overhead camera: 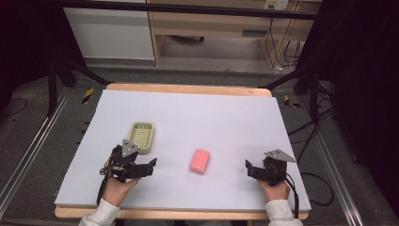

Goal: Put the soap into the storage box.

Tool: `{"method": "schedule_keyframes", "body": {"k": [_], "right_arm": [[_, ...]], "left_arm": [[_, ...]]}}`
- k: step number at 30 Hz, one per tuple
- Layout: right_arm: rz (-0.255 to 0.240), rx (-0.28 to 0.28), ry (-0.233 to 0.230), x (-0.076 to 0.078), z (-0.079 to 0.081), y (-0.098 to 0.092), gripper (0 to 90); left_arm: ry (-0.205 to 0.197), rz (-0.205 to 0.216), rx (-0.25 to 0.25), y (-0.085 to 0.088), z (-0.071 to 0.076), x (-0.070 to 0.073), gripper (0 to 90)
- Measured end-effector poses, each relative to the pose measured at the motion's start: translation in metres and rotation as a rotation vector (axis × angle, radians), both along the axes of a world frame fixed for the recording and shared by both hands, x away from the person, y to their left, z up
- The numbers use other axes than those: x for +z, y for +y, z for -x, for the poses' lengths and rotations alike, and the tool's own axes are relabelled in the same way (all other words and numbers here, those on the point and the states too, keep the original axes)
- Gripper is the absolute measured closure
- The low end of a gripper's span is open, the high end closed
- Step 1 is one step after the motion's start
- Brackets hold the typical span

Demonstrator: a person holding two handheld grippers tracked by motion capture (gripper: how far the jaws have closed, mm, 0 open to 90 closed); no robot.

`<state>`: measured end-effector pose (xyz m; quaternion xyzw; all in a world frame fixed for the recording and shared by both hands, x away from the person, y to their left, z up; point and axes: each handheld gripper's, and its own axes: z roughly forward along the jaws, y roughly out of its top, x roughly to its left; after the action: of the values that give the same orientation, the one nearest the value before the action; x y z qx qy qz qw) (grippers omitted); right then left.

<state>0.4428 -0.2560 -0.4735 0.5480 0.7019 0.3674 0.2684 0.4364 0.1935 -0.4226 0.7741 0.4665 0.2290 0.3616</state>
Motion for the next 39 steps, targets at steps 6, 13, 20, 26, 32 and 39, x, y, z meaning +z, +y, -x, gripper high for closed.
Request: {"method": "schedule_keyframes", "body": {"k": [6, 13, 20, 26, 32, 39], "right_arm": [[-0.001, -0.004, -0.003, 0.0, 0.0, 0.0, 8.4], [0.006, -0.006, 0.001, 0.0, 0.0, 0.0, 8.4], [0.003, -0.009, 0.0, 0.001, 0.0, -0.001, 8.2], [0.003, -0.01, -0.002, 0.001, 0.0, -0.001, 8.2], [0.003, -0.009, 0.001, 0.001, 0.0, -0.001, 8.2], [0.0, -0.009, 0.002, 0.002, 0.0, -0.001, 8.2]], "left_arm": [[0.001, -0.009, -0.008, -0.003, -0.003, 0.002, 15.1], [0.007, -0.012, -0.02, -0.007, -0.005, 0.005, 14.6], [0.002, -0.014, -0.025, -0.012, -0.007, 0.009, 14.3], [0.005, -0.019, -0.035, -0.017, -0.009, 0.012, 14.1], [0.011, -0.027, -0.05, -0.026, -0.011, 0.013, 13.9], [0.019, -0.039, -0.069, -0.039, -0.014, 0.015, 13.5]]}}
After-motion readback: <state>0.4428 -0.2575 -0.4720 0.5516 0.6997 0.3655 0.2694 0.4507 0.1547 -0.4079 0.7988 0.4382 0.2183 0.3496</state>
